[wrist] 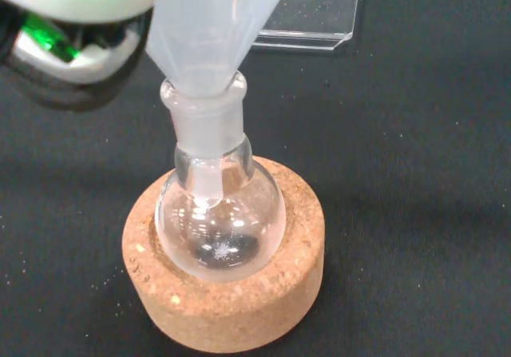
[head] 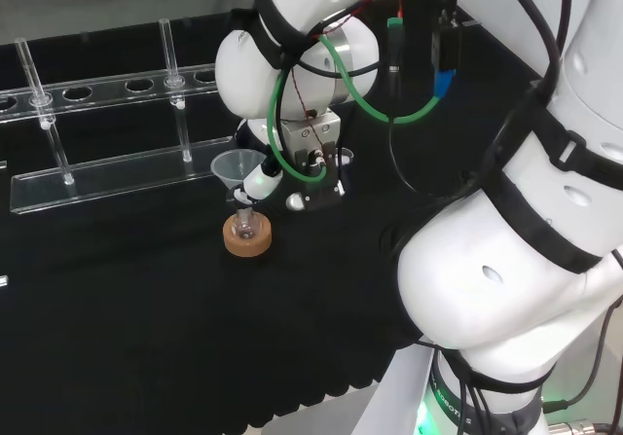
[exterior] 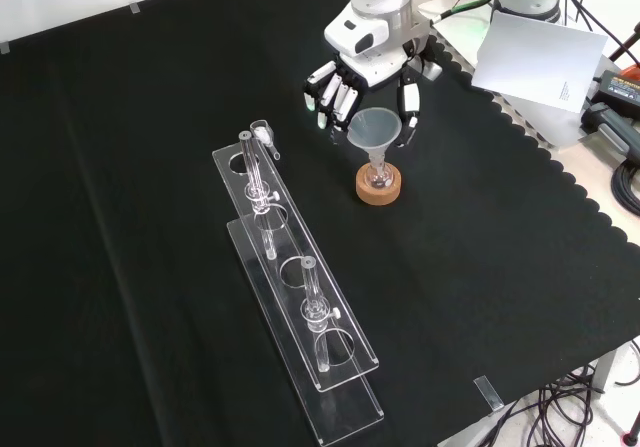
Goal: Place the funnel on the round-bottom flask.
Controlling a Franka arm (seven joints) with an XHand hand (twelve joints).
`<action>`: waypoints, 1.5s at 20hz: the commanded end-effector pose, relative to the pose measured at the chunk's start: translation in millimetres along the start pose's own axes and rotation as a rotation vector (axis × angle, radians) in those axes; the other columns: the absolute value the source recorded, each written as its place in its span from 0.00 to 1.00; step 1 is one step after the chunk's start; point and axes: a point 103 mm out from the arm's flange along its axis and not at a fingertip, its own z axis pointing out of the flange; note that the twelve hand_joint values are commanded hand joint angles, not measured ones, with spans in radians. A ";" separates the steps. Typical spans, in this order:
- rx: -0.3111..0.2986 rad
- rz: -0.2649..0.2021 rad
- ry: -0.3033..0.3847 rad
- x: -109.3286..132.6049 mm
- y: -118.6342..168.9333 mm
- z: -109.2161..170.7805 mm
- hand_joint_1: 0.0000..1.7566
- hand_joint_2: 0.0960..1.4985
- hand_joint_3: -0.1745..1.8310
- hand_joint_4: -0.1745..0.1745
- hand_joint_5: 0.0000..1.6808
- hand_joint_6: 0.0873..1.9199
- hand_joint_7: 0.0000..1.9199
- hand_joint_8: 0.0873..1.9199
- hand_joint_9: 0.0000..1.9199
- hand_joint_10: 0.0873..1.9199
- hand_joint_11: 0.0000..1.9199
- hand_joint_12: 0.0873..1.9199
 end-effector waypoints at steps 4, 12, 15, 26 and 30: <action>0.000 0.007 0.013 1.3 -2.1 1.0 0.53 0.27 0.45 0.72 0.52 0.08 0.59 0.11 0.37 0.19 0.00 0.67; -0.017 0.015 0.017 7.2 -6.8 7.0 0.53 0.27 0.45 0.72 0.52 0.08 0.59 0.11 0.37 0.19 0.00 0.67; -0.021 0.024 0.024 7.0 -10.7 11.4 0.53 0.27 0.45 0.72 0.52 0.08 0.59 0.11 0.37 0.19 0.00 0.67; 0.005 0.020 0.039 27.2 -10.7 15.7 0.51 0.27 0.45 0.69 0.49 0.08 0.58 0.11 0.36 0.19 0.00 0.64; -0.004 0.017 0.044 31.2 -6.3 14.8 0.50 0.27 0.45 0.65 0.46 0.08 0.56 0.10 0.36 0.19 0.00 0.62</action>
